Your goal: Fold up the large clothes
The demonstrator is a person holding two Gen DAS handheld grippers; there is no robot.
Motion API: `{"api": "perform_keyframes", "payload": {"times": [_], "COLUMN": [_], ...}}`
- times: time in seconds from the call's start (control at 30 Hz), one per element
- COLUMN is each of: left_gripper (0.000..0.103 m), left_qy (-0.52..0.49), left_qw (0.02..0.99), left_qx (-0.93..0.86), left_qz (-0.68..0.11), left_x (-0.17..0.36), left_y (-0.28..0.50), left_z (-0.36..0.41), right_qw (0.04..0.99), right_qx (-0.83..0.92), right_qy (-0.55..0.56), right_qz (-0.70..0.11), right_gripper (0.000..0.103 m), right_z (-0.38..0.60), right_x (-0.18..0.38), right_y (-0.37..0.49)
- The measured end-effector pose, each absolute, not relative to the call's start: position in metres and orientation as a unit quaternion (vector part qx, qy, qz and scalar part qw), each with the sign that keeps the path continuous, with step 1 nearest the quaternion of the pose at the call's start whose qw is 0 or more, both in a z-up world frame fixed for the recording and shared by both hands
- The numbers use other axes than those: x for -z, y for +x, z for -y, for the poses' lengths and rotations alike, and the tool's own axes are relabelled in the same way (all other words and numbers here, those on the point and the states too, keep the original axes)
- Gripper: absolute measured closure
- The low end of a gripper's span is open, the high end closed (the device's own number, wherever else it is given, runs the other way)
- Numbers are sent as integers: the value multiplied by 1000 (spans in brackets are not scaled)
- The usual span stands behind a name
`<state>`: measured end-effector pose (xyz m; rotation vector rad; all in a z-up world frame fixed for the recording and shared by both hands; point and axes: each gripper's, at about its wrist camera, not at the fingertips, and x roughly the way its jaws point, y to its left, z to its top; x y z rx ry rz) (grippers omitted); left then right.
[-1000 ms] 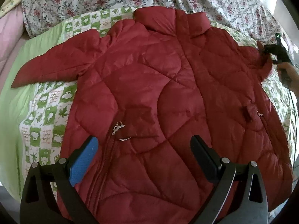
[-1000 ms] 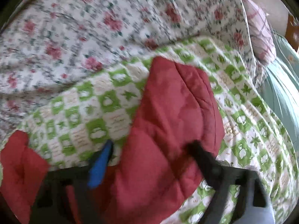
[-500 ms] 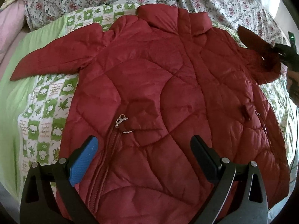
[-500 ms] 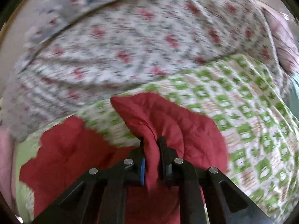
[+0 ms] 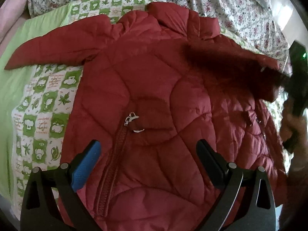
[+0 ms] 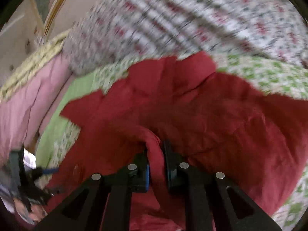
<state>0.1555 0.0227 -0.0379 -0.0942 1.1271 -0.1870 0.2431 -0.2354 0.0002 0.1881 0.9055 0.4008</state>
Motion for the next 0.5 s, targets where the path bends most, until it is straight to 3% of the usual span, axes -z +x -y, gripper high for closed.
{"api": "perform_keyframes", "payload": {"times": [0.27, 0.5], "left_gripper": [3, 3], "left_qy": [-61, -60], "left_qw": [840, 821], "left_qx": [113, 141], "left_qz": [-528, -550], "left_x": [26, 35], "left_y": [203, 302], "left_z": [-25, 6], "right_qw": [845, 841], "right_qx": [-225, -234], "right_qy": [44, 47], "right_qz": [-482, -485], "right_gripper": [83, 74], "right_z": [201, 203], "right_x": [30, 34], "right_y": [237, 236]}}
